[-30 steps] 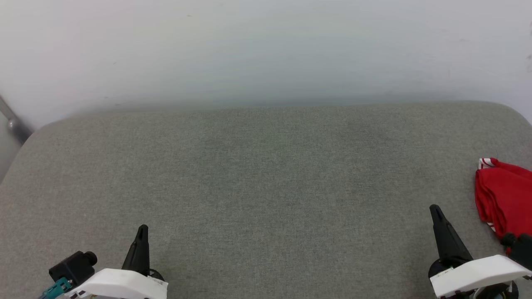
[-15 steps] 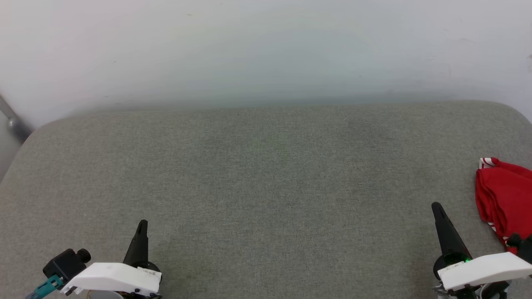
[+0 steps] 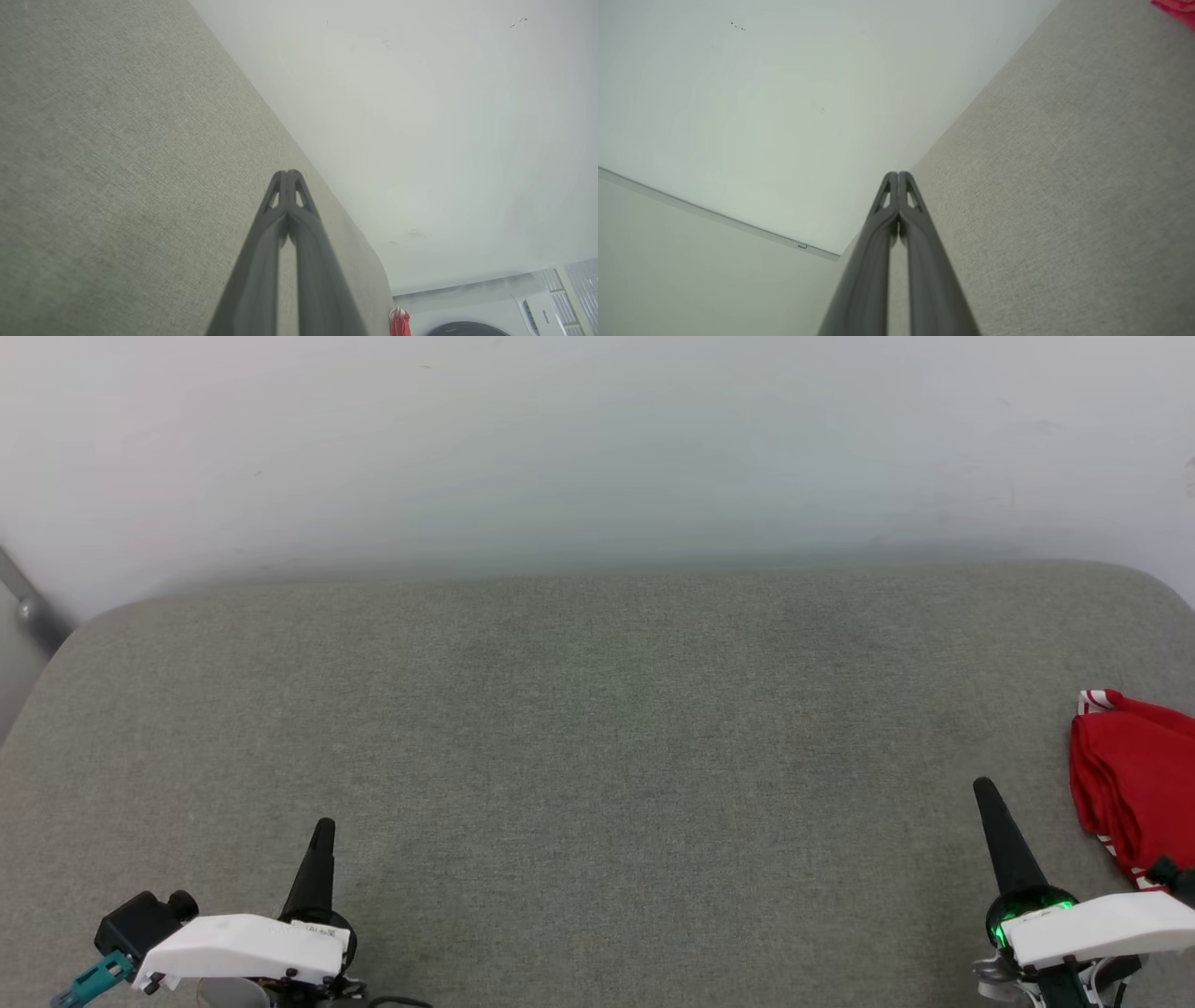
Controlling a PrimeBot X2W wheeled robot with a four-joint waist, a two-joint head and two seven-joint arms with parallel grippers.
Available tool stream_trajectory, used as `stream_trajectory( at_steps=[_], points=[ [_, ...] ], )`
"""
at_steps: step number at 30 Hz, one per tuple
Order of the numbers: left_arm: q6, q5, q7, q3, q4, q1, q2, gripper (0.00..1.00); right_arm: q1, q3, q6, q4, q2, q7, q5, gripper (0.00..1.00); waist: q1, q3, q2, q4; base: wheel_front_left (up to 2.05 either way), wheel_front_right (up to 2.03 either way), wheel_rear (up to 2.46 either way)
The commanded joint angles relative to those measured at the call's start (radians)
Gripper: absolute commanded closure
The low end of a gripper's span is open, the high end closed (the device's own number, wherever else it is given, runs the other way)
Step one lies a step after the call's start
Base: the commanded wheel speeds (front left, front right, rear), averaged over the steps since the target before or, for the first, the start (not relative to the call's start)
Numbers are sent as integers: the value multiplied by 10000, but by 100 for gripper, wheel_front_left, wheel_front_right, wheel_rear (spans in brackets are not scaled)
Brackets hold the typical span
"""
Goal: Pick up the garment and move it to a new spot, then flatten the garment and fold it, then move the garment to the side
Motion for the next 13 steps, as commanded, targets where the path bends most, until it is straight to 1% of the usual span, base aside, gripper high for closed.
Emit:
stream_trajectory(
  at_steps=[1,13],
  points=[
    [-66,-217,61,106,-44,-232,-27,100,-252,-30,0,-19,-77,36,278,100,0,2,-1,2,0,0,0],
    [-290,-1234,375,376,102,-398,-210,100,-436,-107,0,237,-65,158,1527,100,0,27,-1,17,0,0,0]
  ],
)
